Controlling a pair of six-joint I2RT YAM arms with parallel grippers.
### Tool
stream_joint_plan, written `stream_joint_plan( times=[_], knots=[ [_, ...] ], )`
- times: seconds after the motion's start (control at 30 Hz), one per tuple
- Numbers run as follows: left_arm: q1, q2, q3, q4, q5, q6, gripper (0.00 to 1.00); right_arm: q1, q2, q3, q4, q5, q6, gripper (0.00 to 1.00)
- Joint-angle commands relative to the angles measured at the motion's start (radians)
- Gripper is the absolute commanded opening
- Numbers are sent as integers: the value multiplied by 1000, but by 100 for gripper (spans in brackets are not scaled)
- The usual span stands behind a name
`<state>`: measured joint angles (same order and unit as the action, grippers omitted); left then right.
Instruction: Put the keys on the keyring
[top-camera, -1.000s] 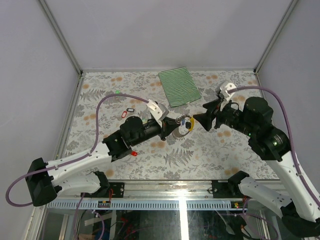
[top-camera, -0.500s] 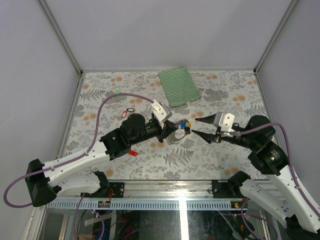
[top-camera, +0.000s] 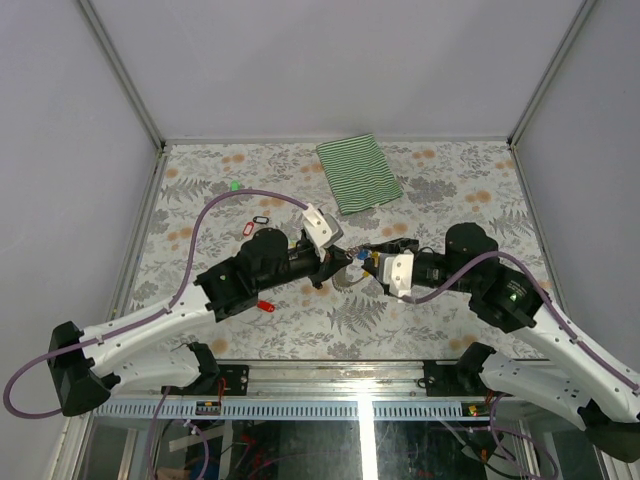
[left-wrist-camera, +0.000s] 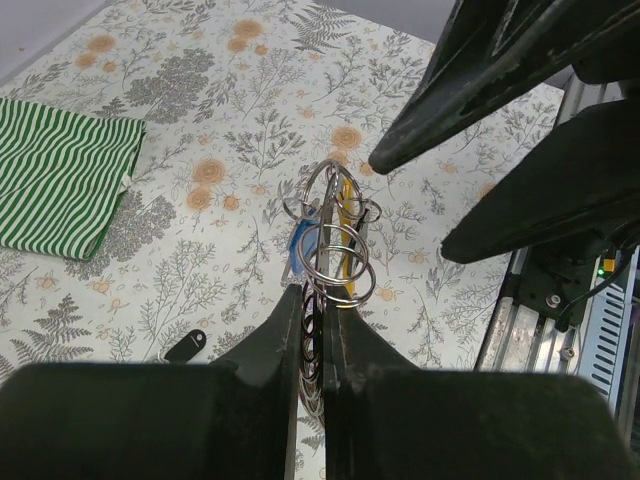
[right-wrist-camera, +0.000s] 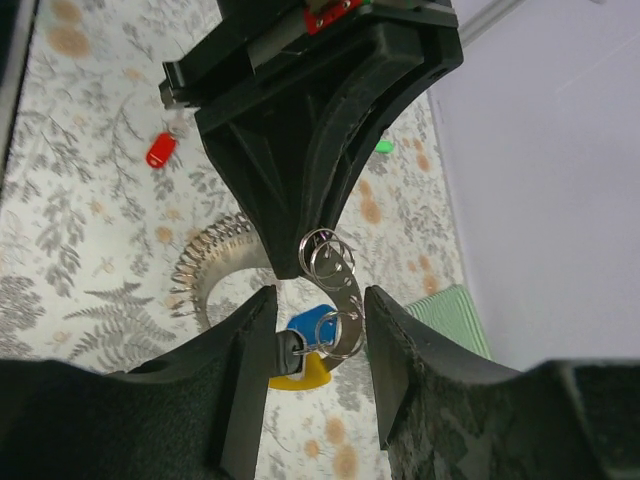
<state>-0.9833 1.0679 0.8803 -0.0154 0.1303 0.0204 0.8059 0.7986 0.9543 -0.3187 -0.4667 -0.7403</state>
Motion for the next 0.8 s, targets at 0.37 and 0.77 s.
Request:
stream_joint_plan(
  times=[0.37, 0.77],
  knots=[
    [-6, -21, 42, 26, 25, 6, 0, 71, 22, 7, 64, 142, -254, 45],
    [-6, -19, 50, 27, 29, 6, 0, 105, 47, -8, 75, 182, -305, 41]
  ],
)
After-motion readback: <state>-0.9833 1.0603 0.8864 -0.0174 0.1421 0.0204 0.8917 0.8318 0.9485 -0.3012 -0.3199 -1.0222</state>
